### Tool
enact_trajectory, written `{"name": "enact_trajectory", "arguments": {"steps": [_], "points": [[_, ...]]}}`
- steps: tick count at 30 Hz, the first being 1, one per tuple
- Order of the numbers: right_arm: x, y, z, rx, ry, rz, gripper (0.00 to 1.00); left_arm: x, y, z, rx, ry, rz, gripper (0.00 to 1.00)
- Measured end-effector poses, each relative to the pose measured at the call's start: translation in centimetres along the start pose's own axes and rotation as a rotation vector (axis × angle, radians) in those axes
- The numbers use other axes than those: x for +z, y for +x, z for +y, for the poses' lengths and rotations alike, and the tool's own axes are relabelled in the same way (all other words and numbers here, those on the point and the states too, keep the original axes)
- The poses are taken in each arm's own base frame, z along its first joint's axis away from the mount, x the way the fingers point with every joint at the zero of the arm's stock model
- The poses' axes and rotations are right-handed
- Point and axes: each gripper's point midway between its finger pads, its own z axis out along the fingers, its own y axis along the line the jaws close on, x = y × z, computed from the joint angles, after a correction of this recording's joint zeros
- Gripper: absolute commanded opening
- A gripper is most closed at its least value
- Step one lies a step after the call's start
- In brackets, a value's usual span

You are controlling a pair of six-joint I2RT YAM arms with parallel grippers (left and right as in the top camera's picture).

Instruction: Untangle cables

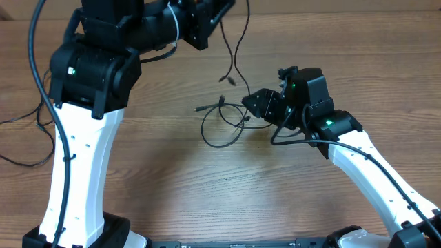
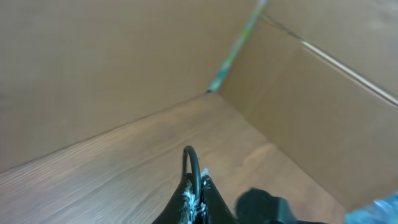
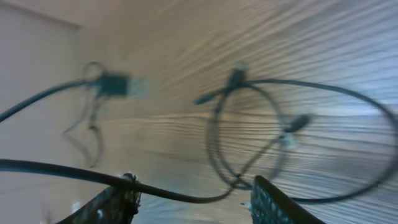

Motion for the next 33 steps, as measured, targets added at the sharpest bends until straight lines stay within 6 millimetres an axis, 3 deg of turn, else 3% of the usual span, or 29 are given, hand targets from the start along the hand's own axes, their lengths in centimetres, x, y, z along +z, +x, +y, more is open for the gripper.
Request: {"name": "enact_trajectory", "arguments": {"steps": [6, 10, 17, 21, 24, 26, 29, 33], "points": [[-0.4, 0.7, -3.9, 0.000, 0.190, 0.000, 0.51, -2.1, -1.3, 4.4, -0.024, -0.119, -0.046, 0.04], [-0.7, 0.5, -5.4, -0.003, 0.272, -0.027, 0.52, -4.4, -3.9, 5.9, 0.012, -0.167, -0.144, 0.04], [-0.9, 0.0, -6.0, -0.012, 0.306, -0.051, 0.53, -11.3, -9.9, 3.7, 0.140, -0.206, -0.394, 0.04], [-1.0, 0.1, -6.1, -0.011, 0.315, -0.050, 0.53, -14.3, -11.3, 2.1, 0.162, -0.220, -0.474, 0.04], [-1.0, 0.1, -6.2, -0.013, 0.315, -0.049, 0.56, -14.7, -10.7, 2.2, 0.135, -0.233, -0.454, 0.04], [-1.0, 0.1, -6.2, -0.015, 0.315, -0.049, 0.56, -14.1, -9.2, 3.3, 0.083, -0.261, -0.394, 0.04], [-1.0, 0.1, -6.2, -0.015, 0.315, -0.048, 0.56, -12.8, -6.3, 5.9, -0.010, -0.323, -0.279, 0.04], [-0.9, 0.2, -6.1, -0.014, 0.312, -0.045, 0.56, -11.0, -1.1, 11.0, -0.156, -0.465, -0.092, 0.04]]}}
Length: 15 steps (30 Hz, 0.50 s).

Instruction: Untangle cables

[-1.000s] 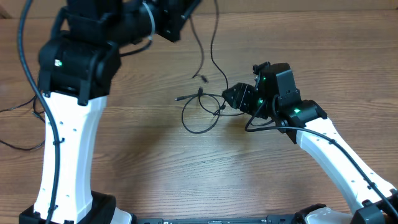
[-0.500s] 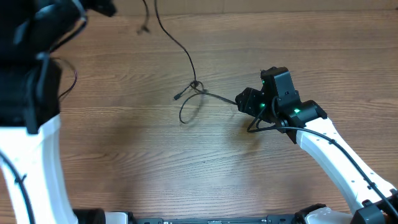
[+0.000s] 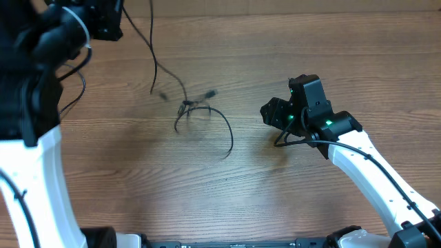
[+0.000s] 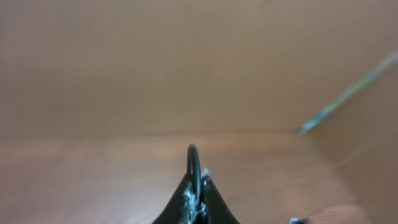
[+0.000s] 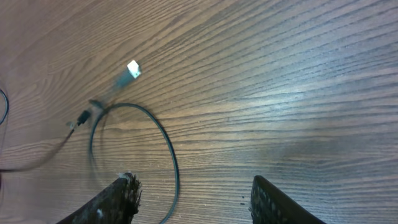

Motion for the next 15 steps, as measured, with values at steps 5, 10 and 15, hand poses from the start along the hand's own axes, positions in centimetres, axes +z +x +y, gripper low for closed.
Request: {"name": "enact_trajectory", "arguments": {"steps": [5, 10, 15], "points": [[0.0, 0.0, 0.0, 0.000, -0.002, 0.002, 0.56, 2.7, 3.0, 5.2, -0.045, -0.211, 0.123, 0.04], [0.0, 0.0, 0.0, 0.000, -0.002, 0.002, 0.56, 3.8, 3.0, 7.8, -0.034, -0.323, 0.119, 0.04], [0.0, 0.1, 0.0, 0.001, 0.001, 0.006, 0.57, 3.4, 2.2, 9.1, -0.014, -0.400, 0.083, 0.04]]}}
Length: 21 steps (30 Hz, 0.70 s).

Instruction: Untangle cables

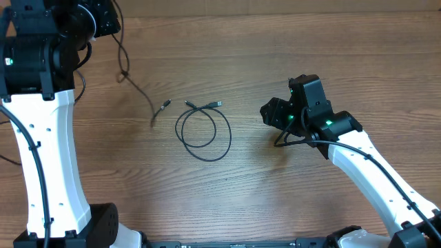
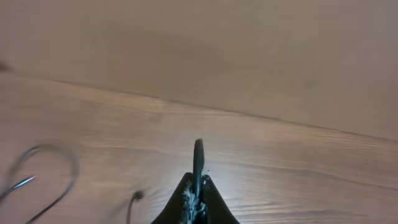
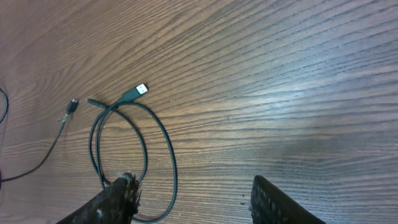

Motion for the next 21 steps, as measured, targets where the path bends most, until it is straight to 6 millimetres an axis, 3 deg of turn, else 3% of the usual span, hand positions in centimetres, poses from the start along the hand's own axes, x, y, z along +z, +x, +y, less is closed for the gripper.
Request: {"name": "enact_trajectory", "arguments": {"steps": [6, 12, 21], "points": [[0.0, 0.4, -0.3, 0.004, 0.013, 0.017, 0.57, -0.7, 1.8, 4.8, 0.001, -0.269, 0.059, 0.04], [0.0, 0.5, -0.4, 0.000, 0.016, 0.021, 0.57, -2.4, 2.0, 10.0, -0.020, -0.508, 0.059, 0.04], [0.0, 0.5, -0.4, -0.003, 0.017, 0.022, 0.57, -7.0, 2.7, 21.1, -0.216, -0.797, 0.062, 0.04]]}}
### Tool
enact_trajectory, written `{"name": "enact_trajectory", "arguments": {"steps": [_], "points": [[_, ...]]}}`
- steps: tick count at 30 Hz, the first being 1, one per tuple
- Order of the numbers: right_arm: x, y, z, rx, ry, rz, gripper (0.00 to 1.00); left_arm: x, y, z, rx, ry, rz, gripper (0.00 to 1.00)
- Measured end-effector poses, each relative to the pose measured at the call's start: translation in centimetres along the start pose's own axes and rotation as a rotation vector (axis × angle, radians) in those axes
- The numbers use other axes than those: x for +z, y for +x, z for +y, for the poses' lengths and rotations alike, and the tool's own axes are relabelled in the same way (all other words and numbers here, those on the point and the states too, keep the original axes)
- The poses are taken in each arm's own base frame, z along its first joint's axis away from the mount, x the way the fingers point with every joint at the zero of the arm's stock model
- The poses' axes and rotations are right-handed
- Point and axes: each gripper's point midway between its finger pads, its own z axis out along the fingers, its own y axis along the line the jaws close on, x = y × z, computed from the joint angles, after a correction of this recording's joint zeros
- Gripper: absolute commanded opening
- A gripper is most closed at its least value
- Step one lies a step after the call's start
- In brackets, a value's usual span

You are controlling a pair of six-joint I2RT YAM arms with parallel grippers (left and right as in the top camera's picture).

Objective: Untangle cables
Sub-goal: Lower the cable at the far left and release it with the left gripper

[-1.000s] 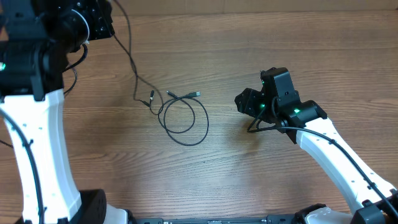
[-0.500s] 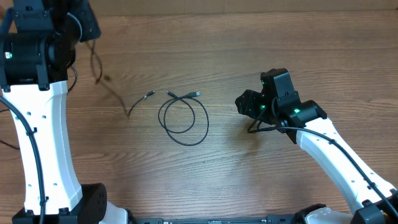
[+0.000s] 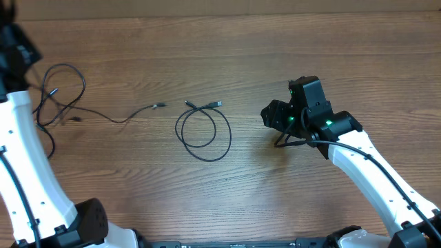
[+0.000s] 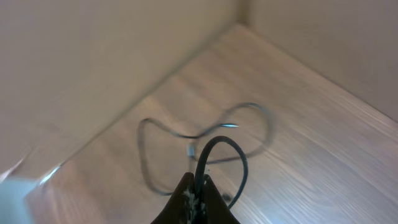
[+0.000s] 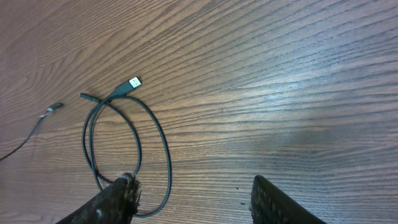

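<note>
Two black cables lie apart on the wooden table. The coiled cable (image 3: 203, 128) rests at the centre, its USB plug (image 5: 132, 82) pointing right. The thin cable (image 3: 63, 93) loops at the far left, its free end (image 3: 159, 105) a short way left of the coil. My left gripper (image 4: 198, 186) is shut on the thin cable (image 4: 214, 146) above those loops; in the overhead view it is mostly out of frame. My right gripper (image 5: 199, 196) stands open, right of the coil (image 5: 124, 143), holding nothing, its left fingertip (image 5: 124, 190) over the coil's near edge.
The right arm's white link (image 3: 372, 172) runs to the lower right corner. The left arm's white link (image 3: 24, 151) stands along the left edge. A beige wall (image 4: 74, 56) borders the table at the far left.
My left gripper has moved further left, mostly out of the overhead view. The thin cable it holds now lies in loops at the far left. The coil and right gripper have not moved.
At first the two cables were entangled at the centre, my left gripper holding the thin one high and my right gripper at the coil. Then the left gripper was at the upper left, the coil trailing. Then the coil lay free; now the thin cable rests far left.
</note>
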Motion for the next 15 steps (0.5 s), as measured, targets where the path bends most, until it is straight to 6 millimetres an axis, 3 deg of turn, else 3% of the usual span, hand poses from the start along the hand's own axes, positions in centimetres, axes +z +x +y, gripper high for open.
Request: {"name": "enact_trajectory", "arguments": {"steps": [5, 8, 12, 15], "points": [[0.0, 0.0, 0.0, 0.000, 0.001, 0.000, 0.57, 1.7, 1.0, 7.9, -0.227, -0.182, 0.069, 0.04], [0.0, 0.0, 0.0, 0.000, 0.000, -0.001, 0.57, 2.2, 1.4, 11.6, -0.363, -0.245, 0.087, 0.04], [0.0, 0.0, 0.0, 0.000, 0.000, -0.001, 0.57, 2.8, 1.9, 14.7, -0.509, -0.255, 0.106, 0.04], [0.0, 0.0, 0.0, 0.000, 0.000, 0.000, 0.57, 3.1, 1.7, 14.8, -0.569, -0.205, 0.108, 0.04]]}}
